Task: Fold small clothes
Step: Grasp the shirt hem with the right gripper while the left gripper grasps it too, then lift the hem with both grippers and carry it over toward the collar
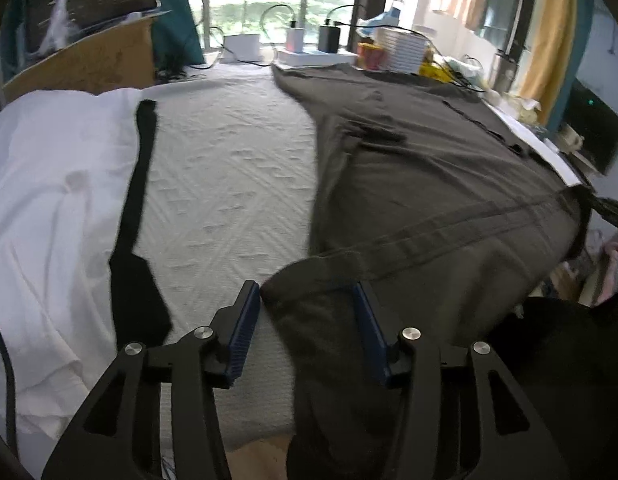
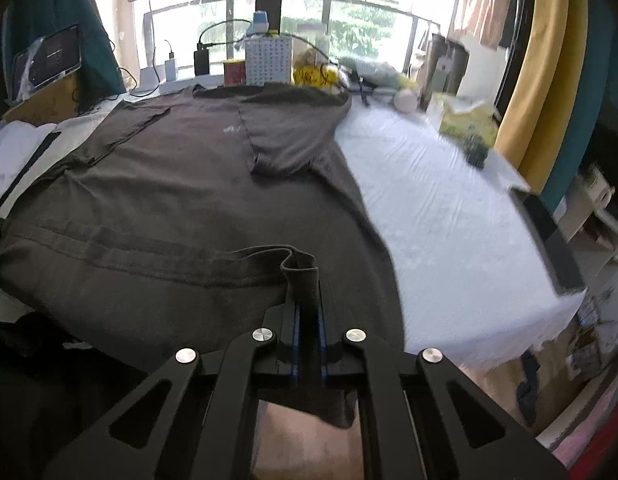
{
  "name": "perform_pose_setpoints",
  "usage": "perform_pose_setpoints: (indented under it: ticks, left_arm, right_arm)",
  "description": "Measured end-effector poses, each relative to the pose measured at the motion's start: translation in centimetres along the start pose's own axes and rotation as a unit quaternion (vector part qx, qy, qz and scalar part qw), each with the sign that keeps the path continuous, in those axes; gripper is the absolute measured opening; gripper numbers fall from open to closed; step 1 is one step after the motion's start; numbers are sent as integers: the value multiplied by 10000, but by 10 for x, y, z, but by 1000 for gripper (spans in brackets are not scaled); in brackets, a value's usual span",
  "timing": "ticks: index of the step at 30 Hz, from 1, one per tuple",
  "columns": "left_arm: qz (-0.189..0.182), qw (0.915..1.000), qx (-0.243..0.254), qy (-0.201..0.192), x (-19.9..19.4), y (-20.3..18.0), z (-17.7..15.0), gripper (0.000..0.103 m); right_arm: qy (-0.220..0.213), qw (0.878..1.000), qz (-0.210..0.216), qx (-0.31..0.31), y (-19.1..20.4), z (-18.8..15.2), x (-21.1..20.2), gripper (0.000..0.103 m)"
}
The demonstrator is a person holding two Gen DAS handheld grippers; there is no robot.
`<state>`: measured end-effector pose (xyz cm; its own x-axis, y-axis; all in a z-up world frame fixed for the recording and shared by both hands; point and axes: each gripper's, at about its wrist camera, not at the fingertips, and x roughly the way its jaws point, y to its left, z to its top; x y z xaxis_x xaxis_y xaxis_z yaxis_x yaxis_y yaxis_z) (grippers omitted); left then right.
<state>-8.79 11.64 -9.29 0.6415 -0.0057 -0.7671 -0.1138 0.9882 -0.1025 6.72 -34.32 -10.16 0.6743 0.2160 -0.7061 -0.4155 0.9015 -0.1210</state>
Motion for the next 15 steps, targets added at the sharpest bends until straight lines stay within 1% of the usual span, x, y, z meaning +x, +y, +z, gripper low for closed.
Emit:
perform_pose_setpoints:
  ticks: [1,2,3,4,6,9,12,15]
  left_arm:
    - [-39,10000,20,-70,-3,-2,0,38]
    - [-63,9999,50,-111,-5,-4,1,15]
    - [-22,9999,74,-99,-7,-5,2,10]
    - [-18,9999,89,-114,-9,-5,2,10]
    - [-209,9996,166,-117,-14,-8,3,7]
    - [-251,9986,401,-247,-24,-20,9,7]
    - [-221,9976,529,-398,-33,-29,16,7]
    - [-166,9966,542,-596,-41,-31,23,7]
  right_arm:
    - [-44,10000,-49,-58,1,3,-2,6]
    - [-72,9999,-64,-82,2,5,-3,6]
    - [-100,9999,-71,-97,2,7,-4,6]
    - [-123,9999,-56,-108,3,9,-5,6]
    - [-177,9998,72,-106,4,14,-9,6]
    - [-340,9992,93,-208,8,24,-20,6]
    - [-476,9987,45,-199,5,32,-27,6]
    - [-610,9980,26,-184,2,40,-30,6]
